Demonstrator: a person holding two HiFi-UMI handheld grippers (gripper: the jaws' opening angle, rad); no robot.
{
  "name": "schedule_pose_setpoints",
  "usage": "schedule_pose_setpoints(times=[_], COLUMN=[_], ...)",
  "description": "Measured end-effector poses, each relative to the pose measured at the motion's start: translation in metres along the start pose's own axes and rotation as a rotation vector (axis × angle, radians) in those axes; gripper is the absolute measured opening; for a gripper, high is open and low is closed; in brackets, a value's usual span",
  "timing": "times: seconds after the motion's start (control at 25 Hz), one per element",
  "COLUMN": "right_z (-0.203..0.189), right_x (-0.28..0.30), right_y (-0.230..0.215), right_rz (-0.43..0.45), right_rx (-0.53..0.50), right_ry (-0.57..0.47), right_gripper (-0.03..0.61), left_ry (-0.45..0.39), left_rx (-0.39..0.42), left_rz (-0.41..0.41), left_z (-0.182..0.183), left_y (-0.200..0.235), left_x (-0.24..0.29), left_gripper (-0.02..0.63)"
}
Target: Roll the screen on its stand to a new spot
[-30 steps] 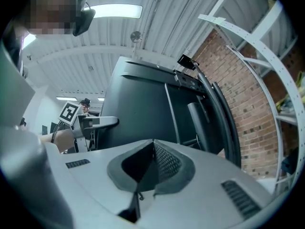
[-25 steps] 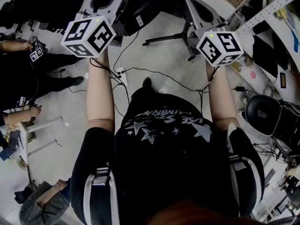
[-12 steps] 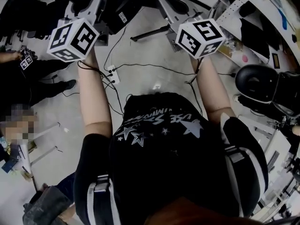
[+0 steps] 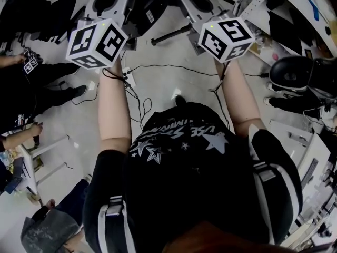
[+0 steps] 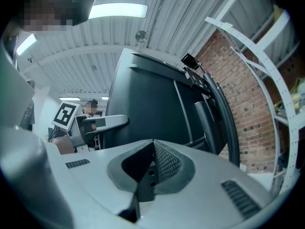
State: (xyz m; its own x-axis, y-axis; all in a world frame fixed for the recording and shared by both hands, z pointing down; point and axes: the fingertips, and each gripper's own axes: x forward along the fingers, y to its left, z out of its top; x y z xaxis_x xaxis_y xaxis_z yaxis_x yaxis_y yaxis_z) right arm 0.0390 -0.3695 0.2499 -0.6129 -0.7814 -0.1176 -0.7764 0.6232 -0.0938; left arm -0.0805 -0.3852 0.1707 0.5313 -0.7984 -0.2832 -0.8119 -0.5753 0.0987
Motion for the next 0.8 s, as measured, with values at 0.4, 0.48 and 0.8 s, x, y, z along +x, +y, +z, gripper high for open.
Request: schedule_pose_setpoints(times=[0.4, 0.48, 0.8], right_z=[-0.008, -0.006, -0.004], right_x=[-0.05, -0.059, -0.089], right_y=[0.022, 0.029, 0.055], right_rz=[-0.081, -0.087, -0.109], right_rx=[0.016, 0.017, 0.013], right_ry=[0.02, 0.018, 0.008], right_gripper=[0.008, 0.008, 0.008], left_ry=[-0.009, -0.009, -0.002], left_rx=[-0.021, -0.025, -0.038], left_rz=[-0.021, -0.024, -0.04], left_z=[0.004, 0.005, 0.006], left_y=[-0.031, -0.037, -0.064], left_x=[-0.03, -0.037, -0.066], left_gripper=[0.216, 0.216, 0.215])
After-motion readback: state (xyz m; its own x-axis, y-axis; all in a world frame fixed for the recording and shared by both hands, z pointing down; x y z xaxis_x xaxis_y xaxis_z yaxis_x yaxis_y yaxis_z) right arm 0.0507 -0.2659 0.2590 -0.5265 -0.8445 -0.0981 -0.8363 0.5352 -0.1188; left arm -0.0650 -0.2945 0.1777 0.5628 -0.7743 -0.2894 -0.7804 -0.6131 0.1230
